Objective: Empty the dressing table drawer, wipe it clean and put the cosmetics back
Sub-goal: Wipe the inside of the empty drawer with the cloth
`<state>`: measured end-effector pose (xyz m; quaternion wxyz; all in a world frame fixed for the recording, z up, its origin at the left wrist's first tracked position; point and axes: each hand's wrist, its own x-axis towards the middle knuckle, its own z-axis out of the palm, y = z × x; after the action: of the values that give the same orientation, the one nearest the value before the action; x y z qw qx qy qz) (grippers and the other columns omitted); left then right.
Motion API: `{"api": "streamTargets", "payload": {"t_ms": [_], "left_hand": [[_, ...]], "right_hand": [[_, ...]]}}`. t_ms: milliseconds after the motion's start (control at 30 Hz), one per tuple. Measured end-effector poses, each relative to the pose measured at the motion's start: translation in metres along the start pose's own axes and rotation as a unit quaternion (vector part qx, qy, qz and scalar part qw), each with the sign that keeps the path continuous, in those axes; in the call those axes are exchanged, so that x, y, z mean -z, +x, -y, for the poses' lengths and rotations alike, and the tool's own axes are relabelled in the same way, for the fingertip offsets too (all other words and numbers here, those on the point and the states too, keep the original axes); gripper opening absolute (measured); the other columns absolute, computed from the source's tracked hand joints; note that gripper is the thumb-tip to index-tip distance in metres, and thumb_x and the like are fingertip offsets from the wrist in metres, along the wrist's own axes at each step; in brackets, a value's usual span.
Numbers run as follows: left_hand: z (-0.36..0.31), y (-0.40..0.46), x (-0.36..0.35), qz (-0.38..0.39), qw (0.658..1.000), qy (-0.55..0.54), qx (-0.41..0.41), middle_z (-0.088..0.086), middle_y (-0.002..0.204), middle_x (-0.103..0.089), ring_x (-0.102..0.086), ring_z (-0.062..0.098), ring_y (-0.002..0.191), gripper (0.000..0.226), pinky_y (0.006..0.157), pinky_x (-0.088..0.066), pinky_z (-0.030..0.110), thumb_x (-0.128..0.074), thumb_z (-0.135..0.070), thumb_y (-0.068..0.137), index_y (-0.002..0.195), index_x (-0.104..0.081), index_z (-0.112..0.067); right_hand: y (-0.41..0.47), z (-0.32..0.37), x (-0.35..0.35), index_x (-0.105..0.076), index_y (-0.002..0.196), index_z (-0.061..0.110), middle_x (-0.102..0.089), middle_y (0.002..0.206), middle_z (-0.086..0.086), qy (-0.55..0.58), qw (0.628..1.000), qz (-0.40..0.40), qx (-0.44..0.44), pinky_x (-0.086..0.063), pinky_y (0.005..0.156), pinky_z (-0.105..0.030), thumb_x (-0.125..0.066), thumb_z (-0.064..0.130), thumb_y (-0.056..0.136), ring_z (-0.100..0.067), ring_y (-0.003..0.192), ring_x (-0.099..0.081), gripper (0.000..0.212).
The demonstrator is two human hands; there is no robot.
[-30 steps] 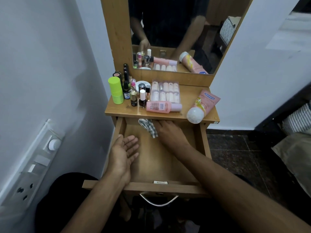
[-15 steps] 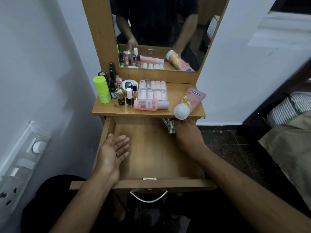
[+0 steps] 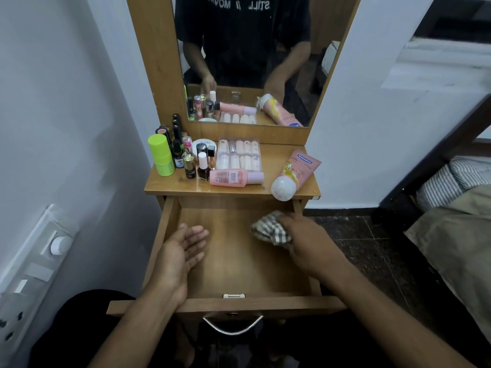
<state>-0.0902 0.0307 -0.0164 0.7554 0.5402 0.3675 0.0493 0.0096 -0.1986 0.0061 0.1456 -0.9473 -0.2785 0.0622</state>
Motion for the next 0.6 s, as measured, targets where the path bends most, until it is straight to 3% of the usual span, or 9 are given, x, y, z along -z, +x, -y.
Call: {"api": "streamTargets", "payload": {"t_ms": [67,133,200,300,400,500,600], "left_hand": [[-0.002,-0.006,-0.006,0.025,0.997,0.052,-0.044,0.002,0.108,-0.076,-0.066,0.020,0.110,0.031,0.095,-0.048,0.036,-0.045,-0.031,0.105,0.111,-0.072,-0.016],[-0.003,-0.010,-0.014,0.058,0.979,0.141,-0.137,-0.008,0.107,-0.075,-0.066,0.009,0.109,0.020,0.093,-0.051,0.033,-0.056,-0.031,0.101,0.108,-0.073,-0.026],[-0.005,-0.012,-0.027,0.087,0.949,0.214,-0.214,-0.021,0.103,-0.072,-0.064,-0.005,0.101,0.013,0.089,-0.051,0.024,-0.065,-0.032,0.096,0.106,-0.074,-0.032],[-0.012,-0.013,-0.053,0.095,0.909,0.262,-0.310,-0.022,0.097,-0.071,-0.064,-0.004,0.097,0.014,0.076,-0.047,0.009,-0.067,-0.031,0.094,0.107,-0.072,-0.031],[-0.021,-0.008,-0.079,0.085,0.852,0.307,-0.416,-0.018,0.098,-0.068,-0.064,0.003,0.093,0.017,0.075,-0.050,0.019,-0.066,-0.034,0.091,0.107,-0.070,-0.030],[-0.030,-0.002,-0.107,0.052,0.779,0.365,-0.507,-0.010,0.102,-0.066,-0.058,0.005,0.090,0.017,0.075,-0.049,0.024,-0.065,-0.026,0.093,0.109,-0.068,-0.022],[-0.036,0.006,-0.134,0.047,0.697,0.442,-0.563,-0.002,0.118,-0.063,-0.058,0.013,0.100,0.029,0.078,-0.053,0.029,-0.063,-0.031,0.092,0.119,-0.063,-0.021]], "right_hand": [[-0.020,-0.001,0.020,-0.064,0.125,0.031,-0.069,0.120,0.009,0.148,0.989,-0.011,-0.030,-0.049,0.092,-0.029,-0.056,-0.001,0.088,-0.009,0.111,-0.062,0.050],[-0.038,-0.003,0.039,-0.071,0.110,0.036,-0.075,0.107,0.013,0.318,0.946,-0.015,-0.062,-0.053,0.085,-0.024,-0.048,-0.013,0.086,-0.003,0.103,-0.068,0.060],[-0.050,-0.008,0.050,-0.074,0.110,0.029,-0.077,0.106,0.003,0.473,0.875,-0.009,-0.100,-0.058,0.080,-0.028,-0.045,-0.018,0.088,-0.015,0.102,-0.072,0.059],[-0.056,-0.024,0.049,-0.072,0.115,0.012,-0.076,0.108,-0.014,0.628,0.756,-0.028,-0.182,-0.062,0.078,-0.035,-0.045,-0.017,0.090,-0.029,0.102,-0.073,0.047],[-0.054,-0.037,0.044,-0.068,0.117,0.000,-0.074,0.108,-0.022,0.707,0.664,-0.078,-0.230,-0.062,0.081,-0.041,-0.044,-0.016,0.092,-0.034,0.098,-0.073,0.038],[-0.050,-0.043,0.048,-0.069,0.109,-0.001,-0.075,0.102,-0.022,0.729,0.628,-0.135,-0.237,-0.062,0.075,-0.040,-0.041,-0.016,0.092,-0.031,0.087,-0.076,0.036],[-0.045,-0.051,0.054,-0.066,0.116,0.000,-0.074,0.108,-0.023,0.732,0.612,-0.190,-0.232,-0.060,0.084,-0.046,-0.043,-0.012,0.094,-0.034,0.098,-0.073,0.034]]}}
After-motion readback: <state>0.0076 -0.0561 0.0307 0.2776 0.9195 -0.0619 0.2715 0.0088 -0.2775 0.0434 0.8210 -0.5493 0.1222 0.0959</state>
